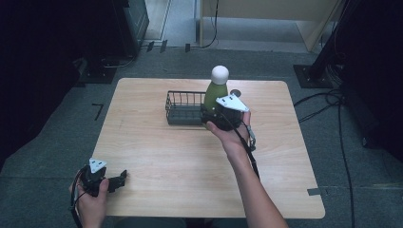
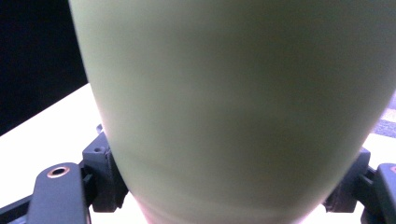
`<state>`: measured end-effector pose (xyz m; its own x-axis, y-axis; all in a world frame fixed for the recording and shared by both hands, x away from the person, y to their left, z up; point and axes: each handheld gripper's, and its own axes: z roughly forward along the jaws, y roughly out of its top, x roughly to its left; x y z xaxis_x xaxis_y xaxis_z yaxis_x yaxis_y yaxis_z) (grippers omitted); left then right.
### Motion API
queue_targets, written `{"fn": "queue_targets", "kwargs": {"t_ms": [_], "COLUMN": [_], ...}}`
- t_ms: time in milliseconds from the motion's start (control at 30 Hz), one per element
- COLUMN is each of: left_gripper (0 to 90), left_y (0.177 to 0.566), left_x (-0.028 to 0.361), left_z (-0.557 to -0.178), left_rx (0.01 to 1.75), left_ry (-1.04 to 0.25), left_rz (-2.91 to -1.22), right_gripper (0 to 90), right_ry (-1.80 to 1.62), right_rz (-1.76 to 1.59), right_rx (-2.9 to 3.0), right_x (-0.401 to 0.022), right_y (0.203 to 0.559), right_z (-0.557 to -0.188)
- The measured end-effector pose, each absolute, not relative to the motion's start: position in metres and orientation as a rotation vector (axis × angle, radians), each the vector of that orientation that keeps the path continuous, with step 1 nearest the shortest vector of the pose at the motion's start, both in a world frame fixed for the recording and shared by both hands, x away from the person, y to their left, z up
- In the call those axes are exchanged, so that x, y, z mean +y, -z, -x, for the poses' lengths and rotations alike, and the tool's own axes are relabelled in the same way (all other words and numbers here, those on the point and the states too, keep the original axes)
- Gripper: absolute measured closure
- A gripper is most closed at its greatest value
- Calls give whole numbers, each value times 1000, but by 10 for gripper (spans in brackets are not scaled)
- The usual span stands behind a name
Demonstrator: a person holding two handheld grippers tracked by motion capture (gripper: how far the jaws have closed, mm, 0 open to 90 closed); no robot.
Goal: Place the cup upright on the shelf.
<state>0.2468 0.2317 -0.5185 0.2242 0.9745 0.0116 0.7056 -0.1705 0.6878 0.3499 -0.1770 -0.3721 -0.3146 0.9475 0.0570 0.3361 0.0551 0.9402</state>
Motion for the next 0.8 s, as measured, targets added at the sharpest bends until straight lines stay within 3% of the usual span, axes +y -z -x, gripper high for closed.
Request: {"fn": "queue_targets", "kwargs": {"t_ms": [800], "left_gripper": [1], "left_y": [518], "left_x": [232], "left_z": [-247], "left_rx": [1542], "left_ry": [-627], "left_rz": [-1946], "right_gripper": [204], "right_ry": [-1228], "right_rz": [-1333], "right_rx": [1656], "right_x": [-170], "right_y": [354], "right_z": [-425]}}
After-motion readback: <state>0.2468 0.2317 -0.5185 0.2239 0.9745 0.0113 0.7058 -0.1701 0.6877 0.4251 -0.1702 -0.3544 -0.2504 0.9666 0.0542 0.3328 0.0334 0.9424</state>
